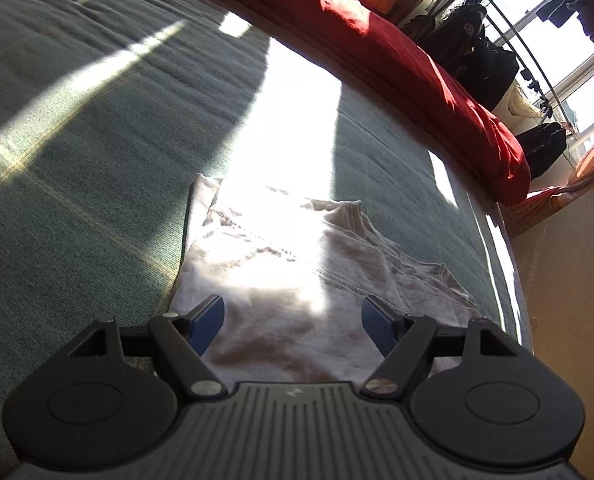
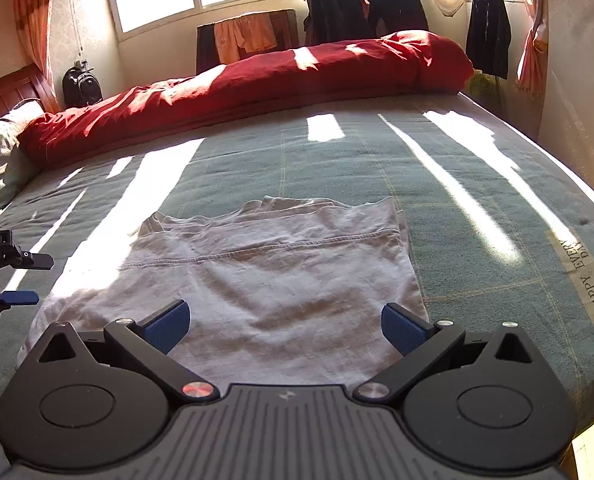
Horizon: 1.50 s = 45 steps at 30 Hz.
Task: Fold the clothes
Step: 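Slide the open left tool's fingers onto the shirt corner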
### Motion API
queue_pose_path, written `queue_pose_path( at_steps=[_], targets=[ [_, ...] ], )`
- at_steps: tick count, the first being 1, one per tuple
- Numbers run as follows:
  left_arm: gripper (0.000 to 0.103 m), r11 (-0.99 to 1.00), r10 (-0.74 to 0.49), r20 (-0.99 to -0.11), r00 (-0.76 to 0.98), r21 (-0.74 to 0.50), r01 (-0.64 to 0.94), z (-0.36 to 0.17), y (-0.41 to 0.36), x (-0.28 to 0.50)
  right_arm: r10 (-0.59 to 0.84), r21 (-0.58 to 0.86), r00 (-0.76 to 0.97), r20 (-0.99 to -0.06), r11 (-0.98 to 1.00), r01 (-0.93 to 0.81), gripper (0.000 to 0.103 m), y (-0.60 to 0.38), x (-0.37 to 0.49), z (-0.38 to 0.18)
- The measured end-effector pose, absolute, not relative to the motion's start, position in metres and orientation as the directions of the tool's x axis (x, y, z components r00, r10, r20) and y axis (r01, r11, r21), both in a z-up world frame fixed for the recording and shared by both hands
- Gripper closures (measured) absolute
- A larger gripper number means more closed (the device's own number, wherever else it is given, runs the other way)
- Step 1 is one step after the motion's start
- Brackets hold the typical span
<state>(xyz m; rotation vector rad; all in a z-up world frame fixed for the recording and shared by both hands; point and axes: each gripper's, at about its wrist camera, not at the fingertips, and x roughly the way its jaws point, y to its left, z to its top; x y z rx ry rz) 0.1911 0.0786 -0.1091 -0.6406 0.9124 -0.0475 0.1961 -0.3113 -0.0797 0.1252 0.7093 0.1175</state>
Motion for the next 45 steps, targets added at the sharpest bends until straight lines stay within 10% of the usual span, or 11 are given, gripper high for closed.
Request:
queue_pose_path(
  at_steps=[16,23,45],
  targets=[
    [0.028,0.833,-0.295,-0.735,0.61,-0.51,-0.213,-0.108,0.121,0.226,0.151,0.153,0.705,-0.693,0.986,-0.061,0.0,-0.308,0.226,-0.104],
    [0.05,0.785,-0.359,-0.74,0.569,-0.569,-0.246,-0.137,0.152,0.243,0.172,0.148,0.688,-0.705,0.984,-0.095,0.0,-0.293,0.237,-0.109],
    [0.051,0.668,-0.515,-0.641,0.569,-0.716,-0.202,-0.181,0.168,0.284,0.175,0.118,0.636,-0.752,0.984,-0.13,0.0,-0.265,0.262,-0.126]
  ],
)
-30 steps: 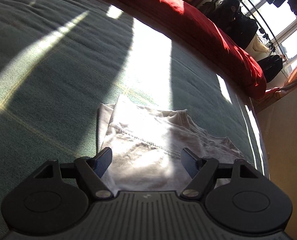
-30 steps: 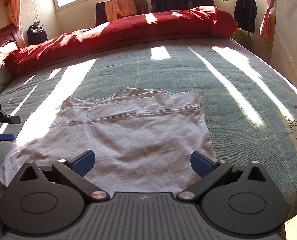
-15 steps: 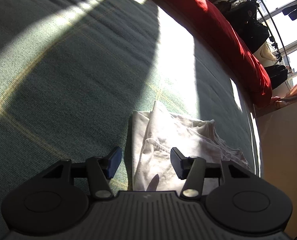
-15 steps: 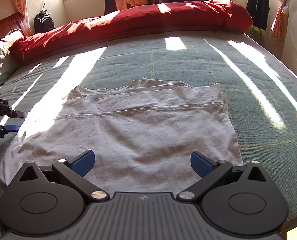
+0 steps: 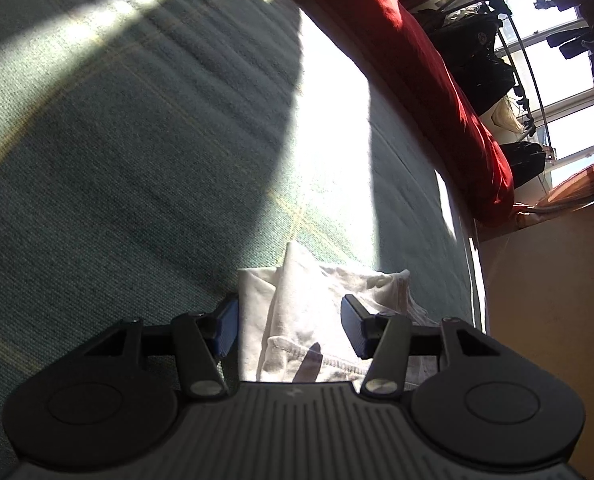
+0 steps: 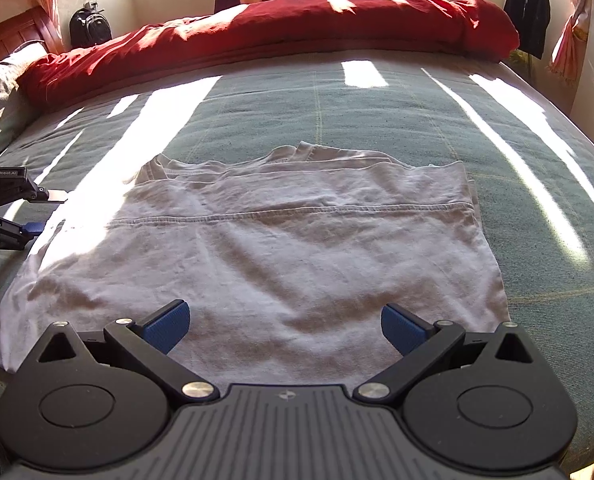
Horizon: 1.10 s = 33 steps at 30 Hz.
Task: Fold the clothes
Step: 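Slide the open left tool's fingers onto the shirt corner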
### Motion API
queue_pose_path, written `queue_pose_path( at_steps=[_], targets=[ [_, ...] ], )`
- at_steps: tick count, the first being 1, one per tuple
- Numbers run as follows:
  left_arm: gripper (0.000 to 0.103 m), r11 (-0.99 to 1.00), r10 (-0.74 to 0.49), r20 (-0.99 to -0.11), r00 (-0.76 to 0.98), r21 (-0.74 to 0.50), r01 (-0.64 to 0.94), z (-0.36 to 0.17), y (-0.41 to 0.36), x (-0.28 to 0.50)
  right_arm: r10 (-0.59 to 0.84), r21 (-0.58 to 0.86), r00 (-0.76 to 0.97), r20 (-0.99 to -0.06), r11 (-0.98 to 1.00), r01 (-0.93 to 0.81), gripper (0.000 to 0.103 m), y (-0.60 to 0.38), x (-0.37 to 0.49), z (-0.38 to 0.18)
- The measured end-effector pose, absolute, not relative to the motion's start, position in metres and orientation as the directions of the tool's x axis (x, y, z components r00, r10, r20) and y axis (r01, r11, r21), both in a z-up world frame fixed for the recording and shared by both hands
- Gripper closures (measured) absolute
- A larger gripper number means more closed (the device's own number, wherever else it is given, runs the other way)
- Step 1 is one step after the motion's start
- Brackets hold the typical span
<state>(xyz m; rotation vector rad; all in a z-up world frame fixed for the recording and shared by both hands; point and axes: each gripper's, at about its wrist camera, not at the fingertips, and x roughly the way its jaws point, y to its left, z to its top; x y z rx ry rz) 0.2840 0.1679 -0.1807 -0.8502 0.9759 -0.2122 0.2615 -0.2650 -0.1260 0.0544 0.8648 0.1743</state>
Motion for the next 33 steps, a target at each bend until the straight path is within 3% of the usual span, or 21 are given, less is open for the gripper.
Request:
queue_pose_path(
  at_steps=[8,18,28,33],
  targets=[
    [0.05,0.631,-0.622,-0.602,0.501,-0.764,-0.134,-0.187,0.166,0.251,0.184,0.115,0.626,-0.758,0.982,-0.148,0.0,-0.258,0.264,-0.128],
    [0.051,0.626,-0.641,-0.577,0.506,-0.774,-0.089,-0.192,0.161,0.301,0.186,0.101,0.623,-0.76,0.98,-0.169,0.0,-0.25,0.266,-0.126],
    [0.05,0.587,-0.719,-0.522,0.46,-0.809,-0.001,-0.198,0.169,0.254,0.205,0.086,0.61,-0.765,0.972,-0.218,0.0,-0.238,0.267,-0.128],
    [0.055,0.568,-0.731,-0.516,0.447,-0.823,-0.02,-0.204,0.172,0.275,0.235,0.069,0.606,-0.76,0.956,-0.284,0.0,-0.22,0.269,-0.125]
  ],
)
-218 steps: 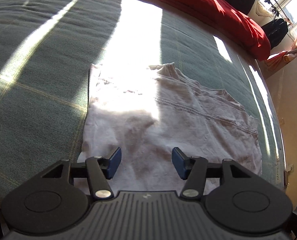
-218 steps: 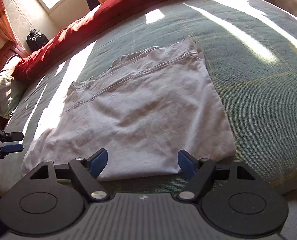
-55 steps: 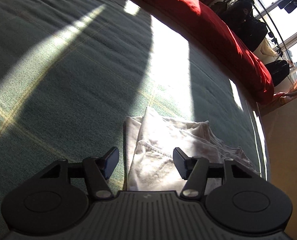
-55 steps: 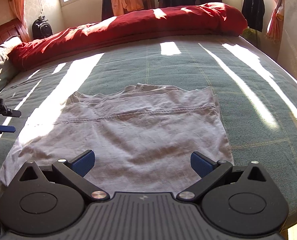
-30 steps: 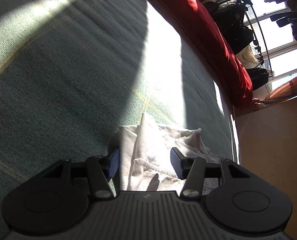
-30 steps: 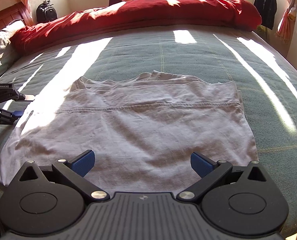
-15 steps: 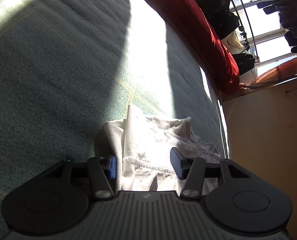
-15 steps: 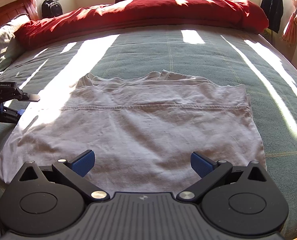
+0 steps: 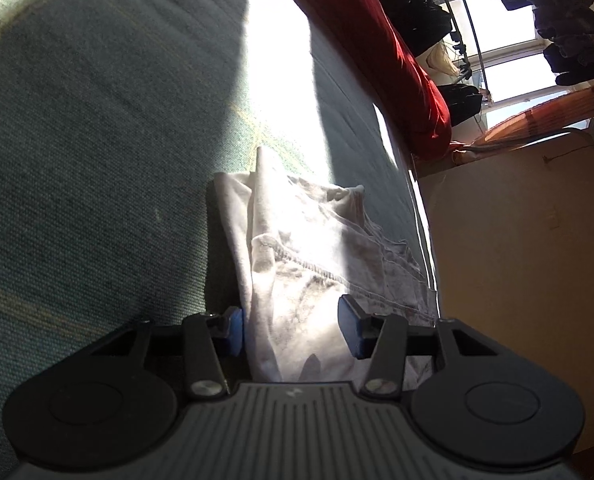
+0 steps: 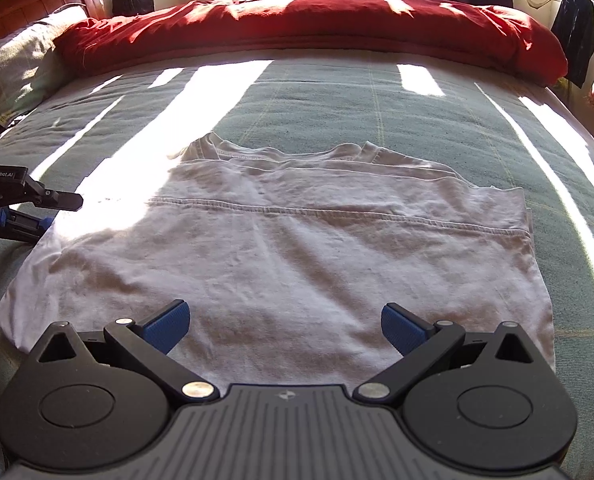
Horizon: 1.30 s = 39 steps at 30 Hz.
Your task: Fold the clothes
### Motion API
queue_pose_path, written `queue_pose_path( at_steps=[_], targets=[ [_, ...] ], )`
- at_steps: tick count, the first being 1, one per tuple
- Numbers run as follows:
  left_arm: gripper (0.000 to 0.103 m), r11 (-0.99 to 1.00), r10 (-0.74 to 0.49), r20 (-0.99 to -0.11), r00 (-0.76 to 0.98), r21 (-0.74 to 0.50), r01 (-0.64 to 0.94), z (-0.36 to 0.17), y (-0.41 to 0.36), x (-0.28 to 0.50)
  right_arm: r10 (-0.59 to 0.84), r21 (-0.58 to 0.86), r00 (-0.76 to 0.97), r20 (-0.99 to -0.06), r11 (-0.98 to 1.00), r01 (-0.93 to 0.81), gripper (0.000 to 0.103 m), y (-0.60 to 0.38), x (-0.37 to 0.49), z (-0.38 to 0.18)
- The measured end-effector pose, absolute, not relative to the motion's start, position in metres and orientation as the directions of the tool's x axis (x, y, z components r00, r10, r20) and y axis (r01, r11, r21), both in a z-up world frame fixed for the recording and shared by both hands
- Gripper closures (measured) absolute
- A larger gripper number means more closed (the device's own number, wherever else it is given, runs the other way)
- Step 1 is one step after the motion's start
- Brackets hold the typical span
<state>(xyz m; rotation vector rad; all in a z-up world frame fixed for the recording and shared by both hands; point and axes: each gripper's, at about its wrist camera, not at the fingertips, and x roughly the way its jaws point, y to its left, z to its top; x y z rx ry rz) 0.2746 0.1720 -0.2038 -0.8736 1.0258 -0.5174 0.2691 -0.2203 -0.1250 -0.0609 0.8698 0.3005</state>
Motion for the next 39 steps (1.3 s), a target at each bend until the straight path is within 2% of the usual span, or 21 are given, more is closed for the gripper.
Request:
queue_pose_path(
  at_steps=[5,12,23,29,34,39],
  targets=[
    [0.06,0.551,-0.754,-0.491,0.437,-0.835,0.013,-0.21,0.17,0.294,0.284,0.047,0.613,-0.737,0.926,-0.374,0.0,-0.196,0.271,-0.112],
    [0.082,0.539,-0.751,-0.482,0.452,-0.842,-0.002,-0.221,0.178,0.286,0.354,0.008,0.583,-0.731,0.859,-0.512,0.0,-0.16,0.263,-0.108],
    [0.087,0.641,-0.673,-0.606,0.424,-0.764,-0.075,-0.204,0.161,0.294,0.415,-0.163,0.534,-0.737,0.657,-0.736,0.0,-0.086,0.235,-0.112],
    [0.094,0.709,-0.606,-0.682,0.409,-0.696,-0.112,-0.184,0.15,0.295,0.449,-0.181,0.509,-0.734,0.593,-0.785,0.0,-0.065,0.219,-0.113],
    [0.095,0.754,-0.57,-0.713,0.408,-0.651,-0.086,-0.164,0.143,0.295,0.454,-0.216,0.523,-0.721,0.57,-0.792,0.002,-0.054,0.204,-0.118],
    [0.095,0.775,-0.546,-0.735,0.402,-0.626,-0.092,-0.155,0.139,0.295,0.438,-0.304,0.542,-0.717,0.503,-0.809,0.018,-0.028,0.182,-0.131]
  ],
)
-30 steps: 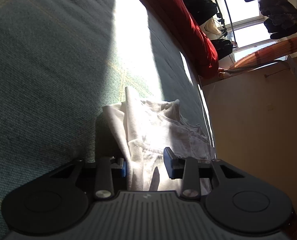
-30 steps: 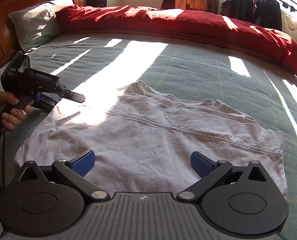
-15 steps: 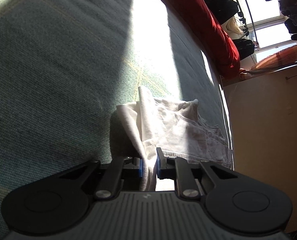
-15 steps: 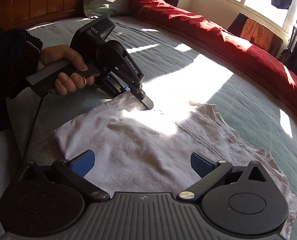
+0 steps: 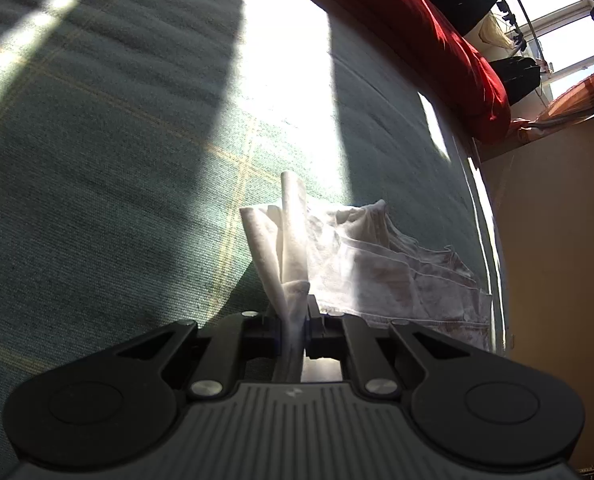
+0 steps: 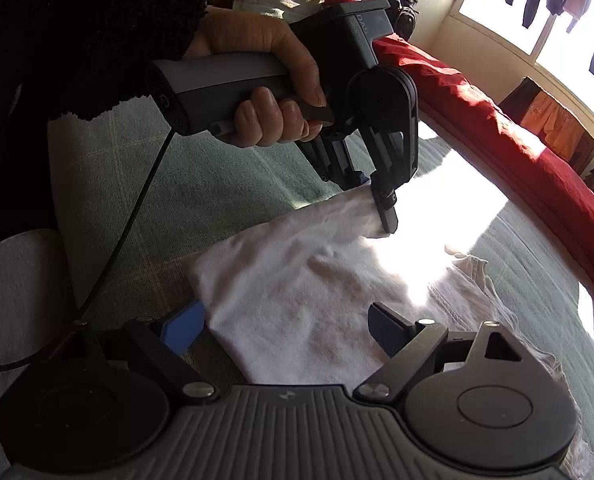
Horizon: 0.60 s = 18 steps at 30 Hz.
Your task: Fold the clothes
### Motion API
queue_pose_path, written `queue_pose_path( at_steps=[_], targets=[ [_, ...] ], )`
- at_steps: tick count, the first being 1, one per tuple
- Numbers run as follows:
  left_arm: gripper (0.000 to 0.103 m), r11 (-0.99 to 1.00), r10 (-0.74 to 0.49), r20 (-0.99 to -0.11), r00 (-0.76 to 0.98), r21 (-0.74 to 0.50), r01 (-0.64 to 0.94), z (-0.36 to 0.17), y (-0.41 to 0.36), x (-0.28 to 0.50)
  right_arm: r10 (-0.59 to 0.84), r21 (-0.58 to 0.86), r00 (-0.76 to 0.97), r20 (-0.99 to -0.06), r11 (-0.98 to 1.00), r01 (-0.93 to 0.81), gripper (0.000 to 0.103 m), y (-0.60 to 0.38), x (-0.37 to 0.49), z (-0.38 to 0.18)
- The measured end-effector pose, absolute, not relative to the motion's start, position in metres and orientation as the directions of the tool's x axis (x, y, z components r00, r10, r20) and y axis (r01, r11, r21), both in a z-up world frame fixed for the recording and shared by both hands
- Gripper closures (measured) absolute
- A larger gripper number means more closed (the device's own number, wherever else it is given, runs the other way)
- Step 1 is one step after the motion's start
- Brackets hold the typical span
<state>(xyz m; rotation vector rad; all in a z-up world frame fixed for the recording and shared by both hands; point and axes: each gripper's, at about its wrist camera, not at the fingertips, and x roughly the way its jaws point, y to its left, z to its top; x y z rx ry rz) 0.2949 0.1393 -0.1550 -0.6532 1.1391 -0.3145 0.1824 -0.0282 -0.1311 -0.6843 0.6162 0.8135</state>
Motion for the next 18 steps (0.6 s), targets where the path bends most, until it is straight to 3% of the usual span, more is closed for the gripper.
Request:
queue_pose_path(
  at_steps=[6,16,18],
  targets=[
    [0.095,0.781,-0.535,-0.751,0.387,-0.614,-0.112,-0.157,0.138,0.299,0.404,-0.415,0.558,-0.725,0.391,-0.821,0.032,0.004,0.157,-0.153],
    [0.095,0.753,-0.555,-0.745,0.37,-0.639,-0.157,-0.168,0.144,0.301,0.304,-0.644,0.72,-0.624,0.321,-0.694,0.033,0.029,0.134,-0.168],
    [0.095,0.746,-0.561,-0.74,0.37,-0.646,-0.162,-0.169,0.145,0.3,0.278,-0.658,0.735,-0.619,0.328,-0.678,0.038,0.025,0.131,-0.169]
  ],
)
